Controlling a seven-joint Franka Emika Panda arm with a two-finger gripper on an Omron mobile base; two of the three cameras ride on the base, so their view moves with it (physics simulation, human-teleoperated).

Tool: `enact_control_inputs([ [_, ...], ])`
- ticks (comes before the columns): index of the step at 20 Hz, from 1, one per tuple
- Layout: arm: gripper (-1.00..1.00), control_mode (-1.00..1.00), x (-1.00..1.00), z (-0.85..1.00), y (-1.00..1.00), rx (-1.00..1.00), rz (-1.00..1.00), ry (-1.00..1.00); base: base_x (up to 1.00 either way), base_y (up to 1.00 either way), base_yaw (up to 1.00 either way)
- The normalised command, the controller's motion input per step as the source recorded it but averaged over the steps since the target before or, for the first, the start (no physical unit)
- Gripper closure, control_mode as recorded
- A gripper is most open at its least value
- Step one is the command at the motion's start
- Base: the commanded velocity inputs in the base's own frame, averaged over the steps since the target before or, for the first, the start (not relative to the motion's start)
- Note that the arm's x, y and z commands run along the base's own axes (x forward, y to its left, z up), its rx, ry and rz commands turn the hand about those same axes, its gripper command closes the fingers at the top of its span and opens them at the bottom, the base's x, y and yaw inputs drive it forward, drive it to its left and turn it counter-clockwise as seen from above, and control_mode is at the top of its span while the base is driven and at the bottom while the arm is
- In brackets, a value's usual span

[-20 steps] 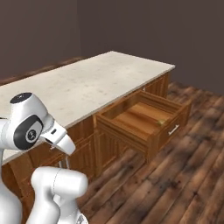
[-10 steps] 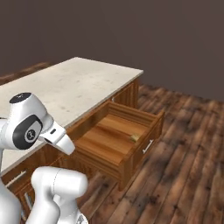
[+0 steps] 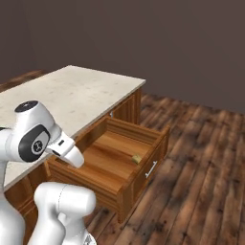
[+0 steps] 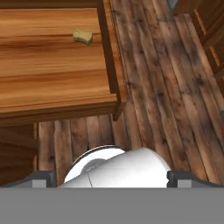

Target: Restock the sink supplies by placing the sponge and soap dispenser on the counter and next to the sink. Make sure the soap dispenser is upright.

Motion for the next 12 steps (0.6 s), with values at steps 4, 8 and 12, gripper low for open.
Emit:
enact_control_inputs([
  [4, -1.0, -1.0, 0.97, 0.0, -0.73, 0.09, 0.16, 0.03, 0.0, 0.0, 0.0],
  [8, -1.0, -1.0, 1.0, -0.03, -0.7, 0.02, 0.32, 0.14, 0.0, 0.0, 0.0],
  [12, -1.0, -1.0, 1.0, -0.31, -0.28, -0.02, 0.29, 0.34, 0.0, 0.0, 0.0],
])
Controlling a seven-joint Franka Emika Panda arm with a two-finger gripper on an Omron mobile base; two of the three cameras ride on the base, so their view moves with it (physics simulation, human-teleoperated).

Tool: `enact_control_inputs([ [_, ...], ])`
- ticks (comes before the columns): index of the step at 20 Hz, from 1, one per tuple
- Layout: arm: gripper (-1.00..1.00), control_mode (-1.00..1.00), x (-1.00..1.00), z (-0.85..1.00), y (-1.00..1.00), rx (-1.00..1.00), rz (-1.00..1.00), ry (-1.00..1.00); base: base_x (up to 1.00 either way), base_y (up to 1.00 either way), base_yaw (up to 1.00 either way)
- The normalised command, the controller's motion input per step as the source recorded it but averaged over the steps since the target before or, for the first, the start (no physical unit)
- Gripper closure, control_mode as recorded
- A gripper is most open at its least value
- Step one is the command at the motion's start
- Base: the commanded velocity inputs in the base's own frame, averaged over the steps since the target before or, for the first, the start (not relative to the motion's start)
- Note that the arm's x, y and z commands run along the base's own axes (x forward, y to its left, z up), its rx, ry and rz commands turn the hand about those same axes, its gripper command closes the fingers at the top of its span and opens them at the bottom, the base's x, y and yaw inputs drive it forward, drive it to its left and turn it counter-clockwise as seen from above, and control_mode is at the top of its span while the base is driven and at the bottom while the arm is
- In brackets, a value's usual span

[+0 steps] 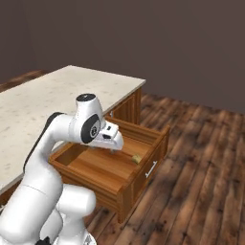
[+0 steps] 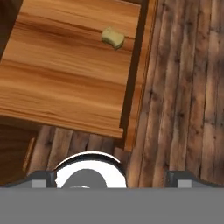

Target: Restock the sink supplies by placing the sponge and soap dispenser on the counter and next to the sink. Make sure the soap dispenser is upright.

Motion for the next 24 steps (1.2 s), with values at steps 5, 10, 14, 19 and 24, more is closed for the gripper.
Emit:
enact_control_inputs([
  [5, -1.0, -1.0, 0.98, -0.66, 0.01, -0.11, 0.12, 0.39, 0.0, 0.0, 0.0],
  [10, -1.0, -1.0, 0.78, -0.71, 0.0, -0.06, 0.05, 0.2, 0.0, 0.0, 0.0],
  [14, -1.0, -1.0, 0.62, -0.53, -0.1, 0.0, 0.09, 0.07, 0.0, 0.0, 0.0],
  [19, -1.0, -1.0, 0.33, -0.42, -0.23, 0.02, 0.07, 0.0, 0.0, 0.0, 0.0],
  [24, -1.0, -1.0, 0.31, -0.51, -0.27, 0.07, 0.07, 0.0, 0.0, 0.0, 0.0],
])
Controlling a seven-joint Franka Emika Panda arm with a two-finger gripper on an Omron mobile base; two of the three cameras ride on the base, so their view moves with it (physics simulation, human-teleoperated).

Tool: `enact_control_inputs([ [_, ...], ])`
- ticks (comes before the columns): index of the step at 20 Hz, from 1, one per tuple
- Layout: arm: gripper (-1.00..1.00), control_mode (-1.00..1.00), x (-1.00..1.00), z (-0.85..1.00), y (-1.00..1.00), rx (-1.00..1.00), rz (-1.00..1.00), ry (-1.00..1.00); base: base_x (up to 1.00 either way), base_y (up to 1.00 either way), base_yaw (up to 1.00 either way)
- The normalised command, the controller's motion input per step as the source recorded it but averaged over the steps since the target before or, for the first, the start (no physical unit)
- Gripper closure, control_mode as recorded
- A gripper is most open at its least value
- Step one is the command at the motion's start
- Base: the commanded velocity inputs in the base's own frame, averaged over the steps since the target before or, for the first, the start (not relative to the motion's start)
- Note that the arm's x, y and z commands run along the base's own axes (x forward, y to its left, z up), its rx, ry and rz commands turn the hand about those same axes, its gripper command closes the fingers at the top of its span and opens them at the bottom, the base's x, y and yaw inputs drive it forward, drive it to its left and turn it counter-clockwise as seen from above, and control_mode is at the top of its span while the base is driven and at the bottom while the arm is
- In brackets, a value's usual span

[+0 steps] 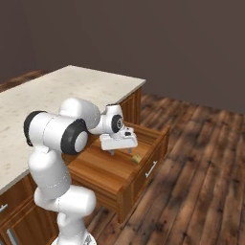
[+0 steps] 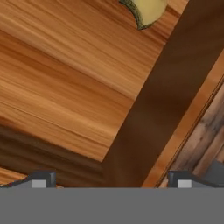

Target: Restock the sink supplies by placing the sponge and soap dispenser on the counter and next to the sink. Make sure the soap dispenser is upright.

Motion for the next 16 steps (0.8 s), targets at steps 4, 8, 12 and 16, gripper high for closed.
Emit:
enact_control_inputs([
  [4, -1.0, -1.0, 0.23, -0.58, -0.27, 0.12, 0.09, 0.0, 0.0, 0.0, 0.0],
  [8, -1.0, -1.0, 0.36, -0.47, -0.14, 0.13, 0.08, 0.0, 0.0, 0.0, 0.0],
  [12, -1.0, -1.0, 0.54, -0.36, -0.03, 0.07, 0.09, 0.0, 0.0, 0.0, 0.0],
  [16, -1.0, -1.0, 0.53, -0.09, 0.0, 0.01, 0.1, 0.0, 0.0, 0.0, 0.0],
])
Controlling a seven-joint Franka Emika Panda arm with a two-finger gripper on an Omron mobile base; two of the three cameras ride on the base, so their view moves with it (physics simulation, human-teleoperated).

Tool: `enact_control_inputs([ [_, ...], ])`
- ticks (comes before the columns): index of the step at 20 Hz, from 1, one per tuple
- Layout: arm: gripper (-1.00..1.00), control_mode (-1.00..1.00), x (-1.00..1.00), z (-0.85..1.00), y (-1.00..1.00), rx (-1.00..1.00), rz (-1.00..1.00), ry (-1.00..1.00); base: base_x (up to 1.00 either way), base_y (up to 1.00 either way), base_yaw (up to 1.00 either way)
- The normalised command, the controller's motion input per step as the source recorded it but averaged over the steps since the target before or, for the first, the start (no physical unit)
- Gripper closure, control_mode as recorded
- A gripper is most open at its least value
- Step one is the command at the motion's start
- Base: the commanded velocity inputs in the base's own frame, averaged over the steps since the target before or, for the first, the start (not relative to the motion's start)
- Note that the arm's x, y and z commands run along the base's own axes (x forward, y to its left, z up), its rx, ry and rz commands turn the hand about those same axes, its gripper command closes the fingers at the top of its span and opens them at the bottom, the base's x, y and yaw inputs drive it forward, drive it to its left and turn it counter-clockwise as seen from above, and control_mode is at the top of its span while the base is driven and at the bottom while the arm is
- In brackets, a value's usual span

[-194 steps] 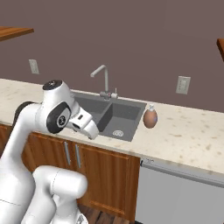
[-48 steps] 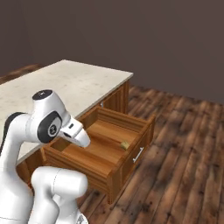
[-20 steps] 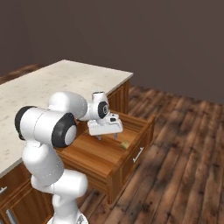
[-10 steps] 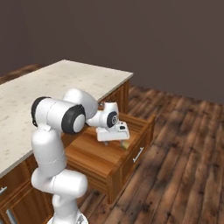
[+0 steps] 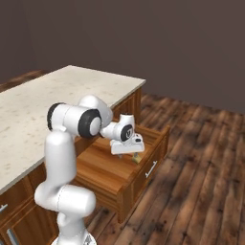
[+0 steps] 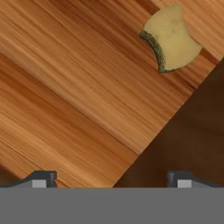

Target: Restock the sink supplies by placing the sponge and soap dispenser on the counter and next to the sink. Make sure the soap dispenser is upright.

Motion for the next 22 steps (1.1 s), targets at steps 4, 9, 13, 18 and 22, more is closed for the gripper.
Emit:
enact_control_inputs([
  [4, -1.0, -1.0, 0.52, -0.06, 0.0, 0.0, 0.12, 0.0, 0.0, 0.0, 0.0],
  [9, -1.0, -1.0, 0.51, -0.22, -0.01, 0.0, 0.14, 0.0, 0.0, 0.0, 0.0],
  [13, -1.0, -1.0, 0.43, -0.37, 0.0, 0.0, 0.13, 0.0, 0.0, 0.0, 0.0],
  [18, -1.0, -1.0, 0.43, -0.38, -0.07, 0.0, 0.1, 0.0, 0.0, 0.0, 0.0],
  [22, -1.0, -1.0, 0.26, -0.37, -0.29, 0.0, 0.06, 0.0, 0.0, 0.0, 0.0],
])
